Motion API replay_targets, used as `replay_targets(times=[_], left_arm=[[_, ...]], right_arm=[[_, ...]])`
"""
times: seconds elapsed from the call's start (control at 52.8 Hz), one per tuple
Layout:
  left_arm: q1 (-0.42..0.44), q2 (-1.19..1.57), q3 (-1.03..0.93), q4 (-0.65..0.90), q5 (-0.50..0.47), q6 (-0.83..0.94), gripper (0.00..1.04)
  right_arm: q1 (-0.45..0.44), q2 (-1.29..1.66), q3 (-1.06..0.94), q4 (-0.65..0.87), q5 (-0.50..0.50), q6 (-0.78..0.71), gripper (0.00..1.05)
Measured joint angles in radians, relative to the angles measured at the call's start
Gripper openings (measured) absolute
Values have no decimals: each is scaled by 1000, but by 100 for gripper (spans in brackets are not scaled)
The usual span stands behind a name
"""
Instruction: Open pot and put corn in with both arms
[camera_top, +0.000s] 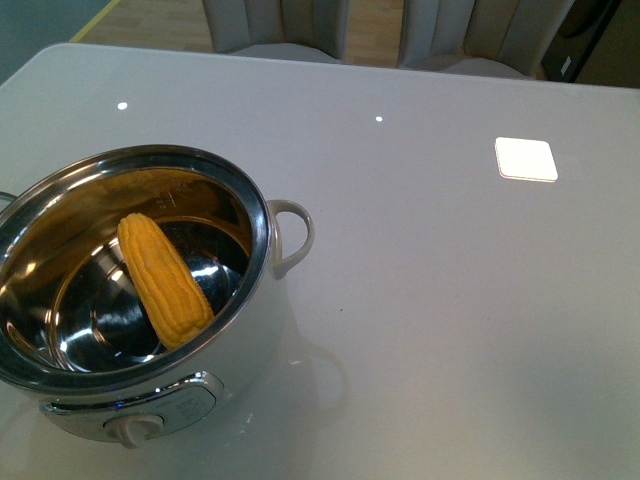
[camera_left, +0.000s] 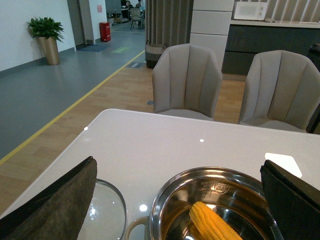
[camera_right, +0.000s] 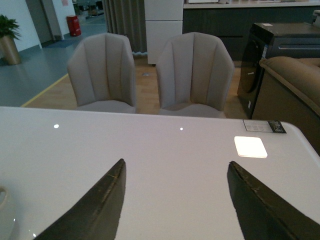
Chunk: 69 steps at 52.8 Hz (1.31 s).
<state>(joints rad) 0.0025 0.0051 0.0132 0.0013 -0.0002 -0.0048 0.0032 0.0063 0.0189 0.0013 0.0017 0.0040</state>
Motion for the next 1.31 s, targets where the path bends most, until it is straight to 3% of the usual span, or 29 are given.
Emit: replay_targets(times=[0.17, 1.306], left_arm=[[0, 0, 0, 0, 0, 0, 98], [0, 0, 0, 0, 0, 0, 98]], right_arm=[[0, 0, 0, 0, 0, 0, 97], [0, 0, 0, 0, 0, 0, 96]])
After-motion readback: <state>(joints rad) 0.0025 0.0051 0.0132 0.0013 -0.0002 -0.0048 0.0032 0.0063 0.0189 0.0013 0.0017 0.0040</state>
